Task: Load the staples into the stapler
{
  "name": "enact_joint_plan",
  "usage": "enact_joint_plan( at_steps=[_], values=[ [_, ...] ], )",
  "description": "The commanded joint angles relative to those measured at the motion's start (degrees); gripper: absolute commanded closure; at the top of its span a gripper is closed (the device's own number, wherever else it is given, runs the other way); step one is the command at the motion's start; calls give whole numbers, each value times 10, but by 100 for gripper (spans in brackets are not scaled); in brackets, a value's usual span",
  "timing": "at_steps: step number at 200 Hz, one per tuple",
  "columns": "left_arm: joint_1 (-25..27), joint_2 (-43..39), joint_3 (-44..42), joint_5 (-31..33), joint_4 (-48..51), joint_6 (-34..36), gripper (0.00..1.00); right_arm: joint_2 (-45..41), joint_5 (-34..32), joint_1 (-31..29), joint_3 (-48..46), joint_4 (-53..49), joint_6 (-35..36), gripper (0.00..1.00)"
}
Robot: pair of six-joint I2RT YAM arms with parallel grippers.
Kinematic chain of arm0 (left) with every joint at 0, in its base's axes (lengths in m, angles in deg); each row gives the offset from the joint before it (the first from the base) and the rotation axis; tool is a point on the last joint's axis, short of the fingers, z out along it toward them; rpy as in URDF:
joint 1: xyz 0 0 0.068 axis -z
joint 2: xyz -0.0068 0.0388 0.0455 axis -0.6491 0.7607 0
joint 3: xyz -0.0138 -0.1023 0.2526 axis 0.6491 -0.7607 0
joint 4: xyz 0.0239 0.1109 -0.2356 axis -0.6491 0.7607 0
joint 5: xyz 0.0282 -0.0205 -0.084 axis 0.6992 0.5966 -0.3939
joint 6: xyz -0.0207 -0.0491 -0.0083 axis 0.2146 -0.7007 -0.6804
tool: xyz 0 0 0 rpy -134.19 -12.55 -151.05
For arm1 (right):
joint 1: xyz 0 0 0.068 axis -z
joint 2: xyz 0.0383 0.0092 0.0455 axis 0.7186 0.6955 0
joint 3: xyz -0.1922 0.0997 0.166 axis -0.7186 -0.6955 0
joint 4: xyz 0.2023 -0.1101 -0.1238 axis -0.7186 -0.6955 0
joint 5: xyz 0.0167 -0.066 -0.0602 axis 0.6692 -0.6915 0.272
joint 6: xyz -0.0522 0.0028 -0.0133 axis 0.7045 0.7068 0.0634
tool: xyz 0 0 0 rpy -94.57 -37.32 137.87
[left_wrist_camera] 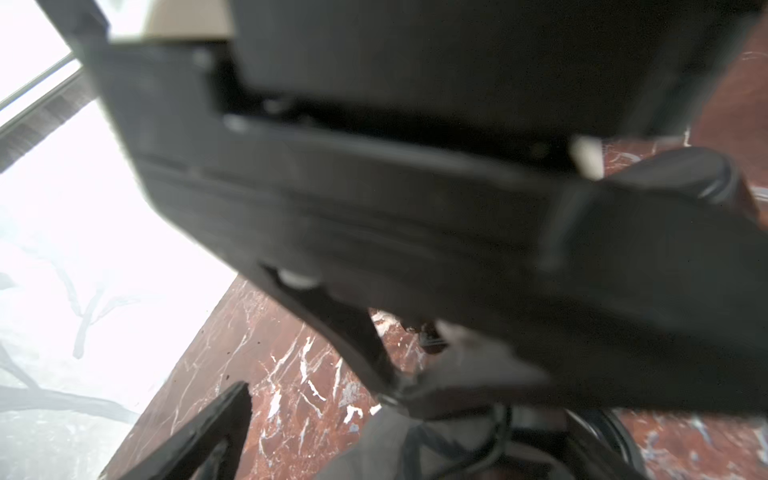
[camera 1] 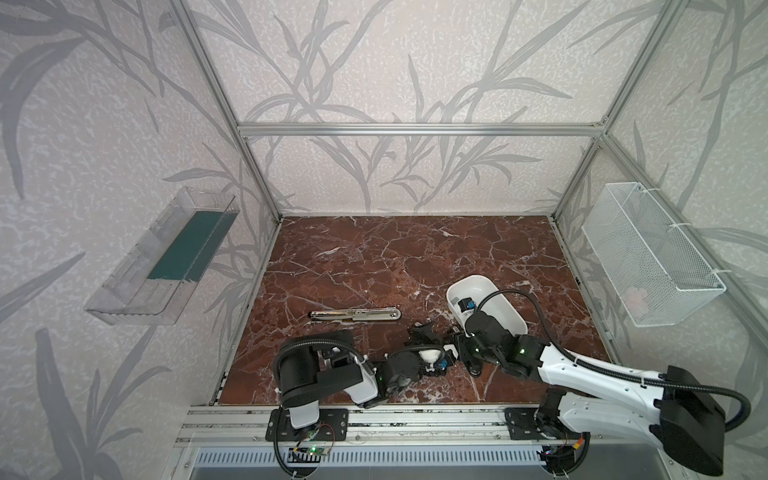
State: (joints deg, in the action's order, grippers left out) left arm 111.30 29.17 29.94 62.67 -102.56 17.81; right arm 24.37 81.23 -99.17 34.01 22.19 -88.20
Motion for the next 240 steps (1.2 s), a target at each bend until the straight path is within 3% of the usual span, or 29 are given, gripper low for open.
enact_joint_plan(
  at_steps=[1,112,162,190,215,240],
  values=[
    [2,10,-8,-27,36,14,0,27,40,-23,1,54,33,44],
    [-11,36,-12,-37,7,7,0,69,71,-75,7,109,56,45],
    [-13,37,-11,-39,5,7,0,99,32,-81,24,71,52,44],
    [-13,37,-12,-39,2,11,0,125,10,-80,35,55,45,49],
    [-14,28,-25,-40,-12,12,0,133,8,-81,35,65,39,61],
    [-14,19,-26,-39,-4,16,0,141,10,-81,41,68,41,63]
  ],
)
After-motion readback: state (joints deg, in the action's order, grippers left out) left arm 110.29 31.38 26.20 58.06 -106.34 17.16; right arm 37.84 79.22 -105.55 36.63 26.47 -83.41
